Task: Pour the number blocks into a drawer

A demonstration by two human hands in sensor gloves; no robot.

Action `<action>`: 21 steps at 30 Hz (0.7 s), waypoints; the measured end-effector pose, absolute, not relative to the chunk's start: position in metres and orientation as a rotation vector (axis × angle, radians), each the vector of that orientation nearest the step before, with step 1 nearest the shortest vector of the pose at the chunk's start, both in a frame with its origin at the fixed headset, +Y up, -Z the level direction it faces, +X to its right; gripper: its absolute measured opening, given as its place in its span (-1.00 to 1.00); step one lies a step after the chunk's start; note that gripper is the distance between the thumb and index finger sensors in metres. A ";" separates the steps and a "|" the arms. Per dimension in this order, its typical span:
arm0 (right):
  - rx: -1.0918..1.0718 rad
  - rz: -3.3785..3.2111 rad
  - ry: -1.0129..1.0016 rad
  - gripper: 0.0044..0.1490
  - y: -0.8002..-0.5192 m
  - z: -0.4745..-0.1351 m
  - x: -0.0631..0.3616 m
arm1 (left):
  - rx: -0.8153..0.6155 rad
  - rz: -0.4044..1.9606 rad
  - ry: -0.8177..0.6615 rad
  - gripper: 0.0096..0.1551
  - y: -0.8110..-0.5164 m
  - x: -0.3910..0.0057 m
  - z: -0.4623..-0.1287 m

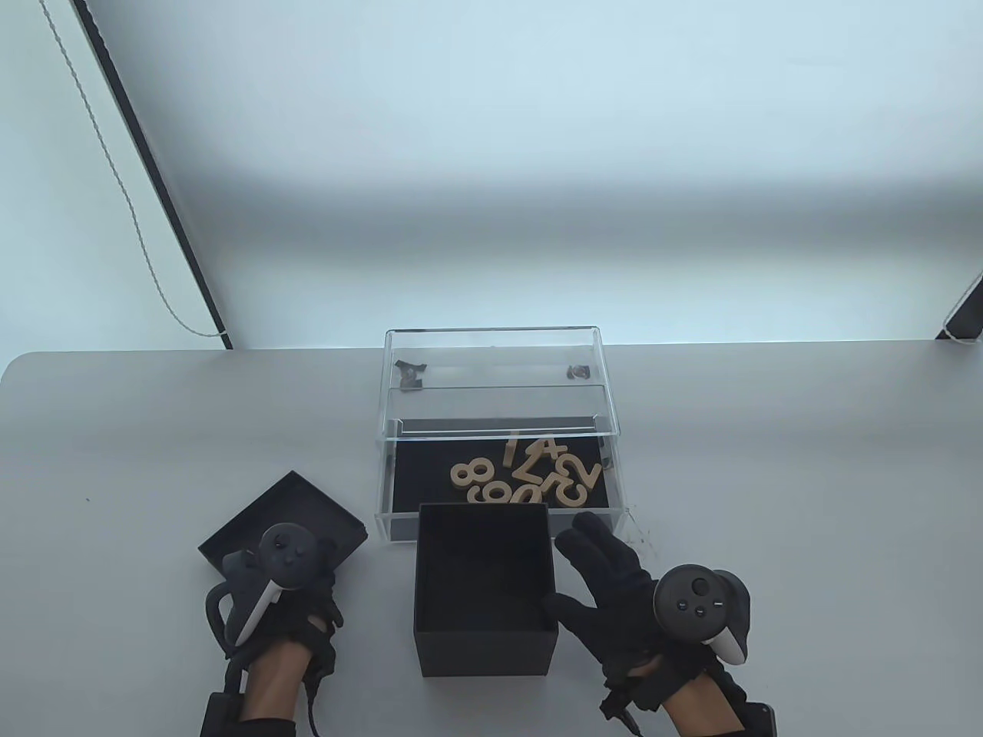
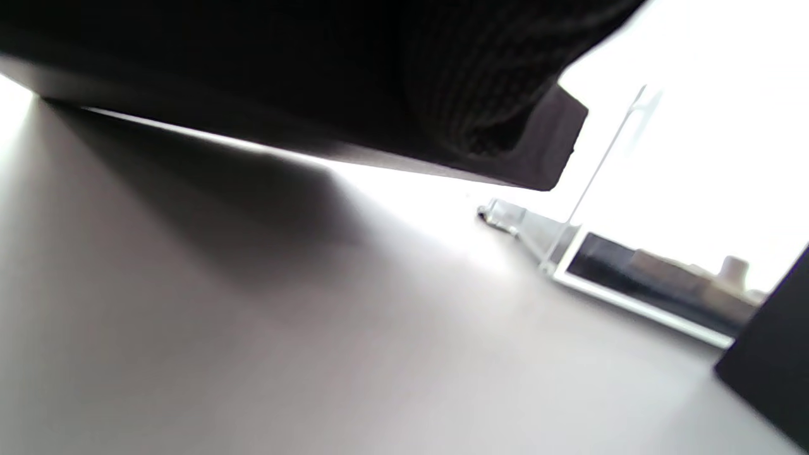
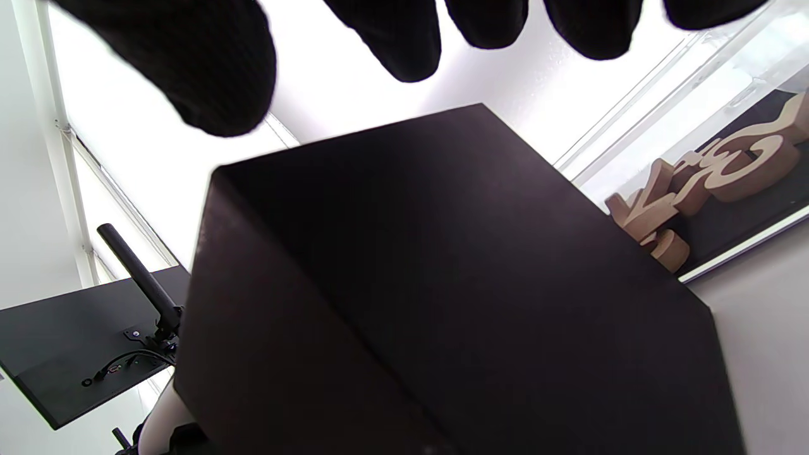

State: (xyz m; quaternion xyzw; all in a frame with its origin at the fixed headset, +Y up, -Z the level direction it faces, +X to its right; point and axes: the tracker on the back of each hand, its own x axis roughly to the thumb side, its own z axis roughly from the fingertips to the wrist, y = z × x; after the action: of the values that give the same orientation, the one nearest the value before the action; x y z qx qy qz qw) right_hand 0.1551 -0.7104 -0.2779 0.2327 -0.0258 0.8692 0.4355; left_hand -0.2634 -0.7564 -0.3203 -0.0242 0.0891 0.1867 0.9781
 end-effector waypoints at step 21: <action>0.568 2.166 -0.027 0.10 -0.713 -0.278 0.152 | 0.418 1.144 0.004 -0.32 -0.676 -0.278 -0.286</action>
State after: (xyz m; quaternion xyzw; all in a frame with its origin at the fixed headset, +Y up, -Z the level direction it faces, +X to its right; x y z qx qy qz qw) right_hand 0.1524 -0.7130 -0.2782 0.2281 -0.0107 0.8705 0.4360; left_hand -0.2777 -0.6762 -0.2856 0.1961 0.0017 0.5373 0.8202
